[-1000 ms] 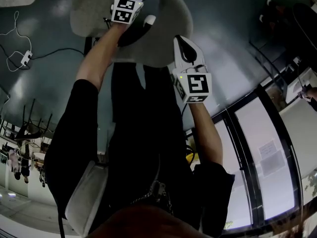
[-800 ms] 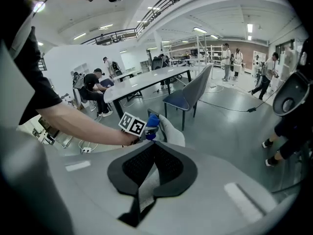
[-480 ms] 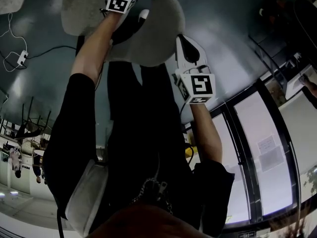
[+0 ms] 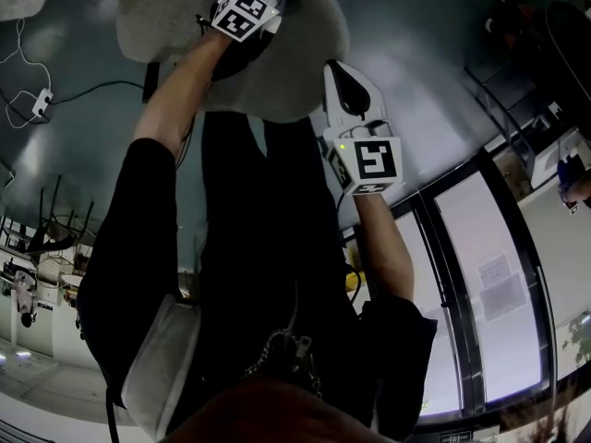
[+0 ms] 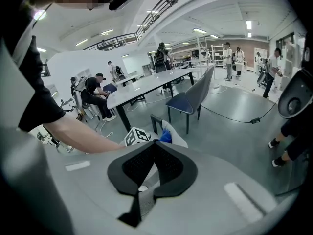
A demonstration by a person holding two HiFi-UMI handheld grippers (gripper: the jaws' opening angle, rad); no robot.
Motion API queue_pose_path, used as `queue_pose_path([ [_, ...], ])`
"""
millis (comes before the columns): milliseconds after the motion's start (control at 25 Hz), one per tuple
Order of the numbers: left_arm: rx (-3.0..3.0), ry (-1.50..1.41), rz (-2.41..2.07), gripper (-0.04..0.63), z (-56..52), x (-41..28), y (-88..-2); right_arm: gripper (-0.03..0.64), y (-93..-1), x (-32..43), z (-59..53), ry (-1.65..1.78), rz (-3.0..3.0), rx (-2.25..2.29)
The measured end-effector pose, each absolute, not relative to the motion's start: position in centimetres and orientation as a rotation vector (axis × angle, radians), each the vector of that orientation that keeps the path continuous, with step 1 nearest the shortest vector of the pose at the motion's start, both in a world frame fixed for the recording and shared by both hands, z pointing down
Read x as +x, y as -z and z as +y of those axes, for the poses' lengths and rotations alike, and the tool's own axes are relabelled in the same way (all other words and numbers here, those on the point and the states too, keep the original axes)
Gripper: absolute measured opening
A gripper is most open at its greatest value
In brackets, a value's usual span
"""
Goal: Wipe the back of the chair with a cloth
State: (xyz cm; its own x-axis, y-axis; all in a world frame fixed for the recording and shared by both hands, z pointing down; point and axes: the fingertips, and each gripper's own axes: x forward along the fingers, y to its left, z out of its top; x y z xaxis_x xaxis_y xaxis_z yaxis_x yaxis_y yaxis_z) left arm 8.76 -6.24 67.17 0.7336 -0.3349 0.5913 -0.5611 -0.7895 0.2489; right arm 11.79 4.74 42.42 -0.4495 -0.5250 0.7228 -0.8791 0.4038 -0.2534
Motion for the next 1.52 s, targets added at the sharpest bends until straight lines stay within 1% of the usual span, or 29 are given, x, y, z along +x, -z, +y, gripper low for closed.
queue_pose_path([
  [280, 2.584, -0.794, -0.527, 0.094, -2.8, 10.1, -66.9, 0.003, -42.4, 11.1, 5.2, -0.856, -2.125, 1.181],
  [760, 2.657, -0.881, -0.115, 0.092, 5.8, 10.6, -66.8, 0.003, -42.7, 9.0, 5.8, -0.864, -2.142, 1.158],
  [1240, 2.663, -0.994, 0.209, 0.092, 13.6, 8.2, -67.5, 0.003, -43.2, 6.8, 6.3, -0.89, -2.149, 1.142],
  [1520, 2.622, -1.088, 0.408, 0.092, 18.3, 4.9, -68.0, 0.003, -43.2, 4.8, 6.4, -0.895, -2.161, 1.124],
])
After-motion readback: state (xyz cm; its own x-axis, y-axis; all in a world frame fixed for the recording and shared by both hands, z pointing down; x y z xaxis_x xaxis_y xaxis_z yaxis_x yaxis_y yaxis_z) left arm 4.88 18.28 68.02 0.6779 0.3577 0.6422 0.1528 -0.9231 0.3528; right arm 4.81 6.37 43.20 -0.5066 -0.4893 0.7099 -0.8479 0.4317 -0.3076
